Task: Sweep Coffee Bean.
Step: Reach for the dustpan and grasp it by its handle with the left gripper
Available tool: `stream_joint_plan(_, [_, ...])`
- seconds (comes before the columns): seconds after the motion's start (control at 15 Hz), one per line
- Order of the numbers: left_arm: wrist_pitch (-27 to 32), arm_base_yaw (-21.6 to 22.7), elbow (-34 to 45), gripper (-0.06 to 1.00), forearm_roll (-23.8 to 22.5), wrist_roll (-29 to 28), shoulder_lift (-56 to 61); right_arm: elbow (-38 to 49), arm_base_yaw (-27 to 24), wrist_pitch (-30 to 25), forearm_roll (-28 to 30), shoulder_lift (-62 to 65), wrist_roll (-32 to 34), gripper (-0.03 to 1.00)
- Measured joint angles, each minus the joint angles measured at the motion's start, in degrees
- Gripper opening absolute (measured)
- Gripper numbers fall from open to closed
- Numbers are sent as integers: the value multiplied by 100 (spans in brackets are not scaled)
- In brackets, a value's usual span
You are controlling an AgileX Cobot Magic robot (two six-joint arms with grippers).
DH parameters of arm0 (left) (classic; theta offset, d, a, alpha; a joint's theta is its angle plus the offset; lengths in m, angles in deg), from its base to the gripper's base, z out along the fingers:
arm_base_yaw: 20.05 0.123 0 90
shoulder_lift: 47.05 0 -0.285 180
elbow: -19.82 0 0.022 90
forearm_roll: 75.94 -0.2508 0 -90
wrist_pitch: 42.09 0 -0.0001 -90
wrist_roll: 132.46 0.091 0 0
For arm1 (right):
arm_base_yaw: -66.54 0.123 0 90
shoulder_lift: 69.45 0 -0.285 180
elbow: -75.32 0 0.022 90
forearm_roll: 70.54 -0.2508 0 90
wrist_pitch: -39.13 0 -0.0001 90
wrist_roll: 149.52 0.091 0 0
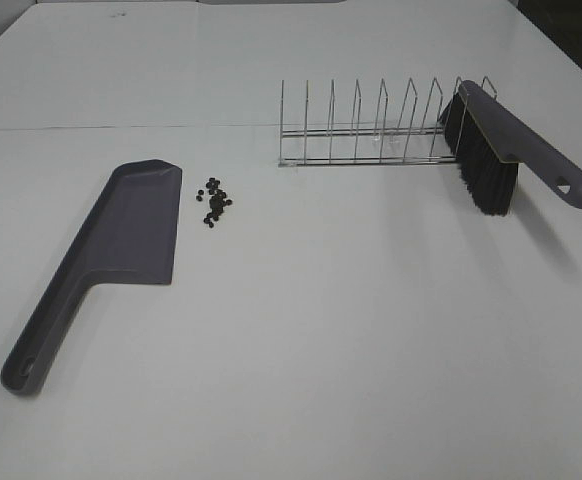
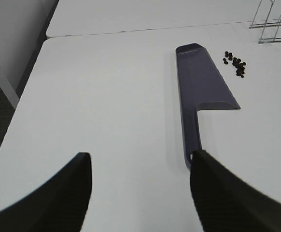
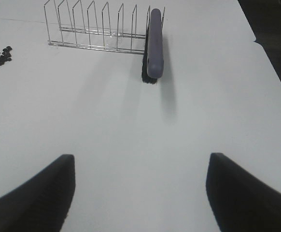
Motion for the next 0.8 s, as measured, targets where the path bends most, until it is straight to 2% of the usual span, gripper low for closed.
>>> stream_joint_plan(0.8, [0, 0, 0, 56, 0, 0, 0, 0, 0, 0, 0, 0, 0, 63])
